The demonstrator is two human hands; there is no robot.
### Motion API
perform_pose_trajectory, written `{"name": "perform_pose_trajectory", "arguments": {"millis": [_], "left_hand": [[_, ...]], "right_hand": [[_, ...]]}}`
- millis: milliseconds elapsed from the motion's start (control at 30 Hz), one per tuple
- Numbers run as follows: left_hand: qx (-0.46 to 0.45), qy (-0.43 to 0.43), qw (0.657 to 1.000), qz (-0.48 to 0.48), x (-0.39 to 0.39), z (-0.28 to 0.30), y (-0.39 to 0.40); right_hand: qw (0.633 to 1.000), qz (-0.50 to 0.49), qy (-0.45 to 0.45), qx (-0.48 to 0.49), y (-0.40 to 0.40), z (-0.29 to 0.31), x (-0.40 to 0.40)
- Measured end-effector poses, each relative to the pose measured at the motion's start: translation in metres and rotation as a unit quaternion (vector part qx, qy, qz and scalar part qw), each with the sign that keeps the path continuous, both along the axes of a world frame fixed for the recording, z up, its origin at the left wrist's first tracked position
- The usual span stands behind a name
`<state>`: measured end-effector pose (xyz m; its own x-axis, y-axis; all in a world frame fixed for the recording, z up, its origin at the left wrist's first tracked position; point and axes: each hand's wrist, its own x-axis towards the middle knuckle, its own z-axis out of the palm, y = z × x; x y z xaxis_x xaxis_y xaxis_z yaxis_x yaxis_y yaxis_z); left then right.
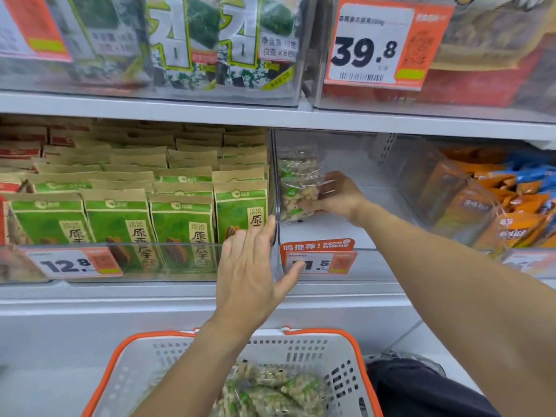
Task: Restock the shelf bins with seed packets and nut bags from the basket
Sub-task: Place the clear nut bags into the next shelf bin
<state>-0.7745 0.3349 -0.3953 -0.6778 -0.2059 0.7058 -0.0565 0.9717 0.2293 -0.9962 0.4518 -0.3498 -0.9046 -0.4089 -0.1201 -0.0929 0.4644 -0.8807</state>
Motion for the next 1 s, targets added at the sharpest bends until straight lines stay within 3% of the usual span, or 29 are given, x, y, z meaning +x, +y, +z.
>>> {"name": "perform_pose_trajectory", "arguments": {"millis": [300, 533, 700, 800, 867, 933, 1000], "left_hand": [[0.001, -0.012, 1.000, 0.005, 0.000, -0.001, 0.001], [0.003, -0.054, 0.998, 0.013, 0.006, 0.005, 0.002], [0.029, -0.056, 0.998, -0.030, 0.010, 0.015, 0.003], [0.103, 0.048, 0.991, -0.075, 0.027, 0.016, 0.008], [0.166, 0.092, 0.977, -0.096, 0.047, 0.003, 0.020], [0.252, -0.009, 0.961, -0.116, 0.069, -0.026, 0.032], [0.278, -0.185, 0.937, -0.098, 0.093, -0.081, 0.039]], "right_hand": [[0.994, 0.004, 0.042, 0.104, -0.004, 0.001, 0.010], [0.993, -0.016, -0.017, 0.117, 0.015, 0.017, 0.014], [0.980, -0.110, 0.161, 0.029, 0.072, 0.043, 0.043], [0.956, -0.132, 0.256, -0.050, 0.097, 0.053, 0.110], [0.948, -0.127, 0.275, -0.099, 0.106, 0.044, 0.161], [0.958, -0.112, 0.228, -0.131, 0.106, 0.013, 0.198], [0.980, -0.085, 0.146, -0.101, 0.101, -0.037, 0.222]]}}
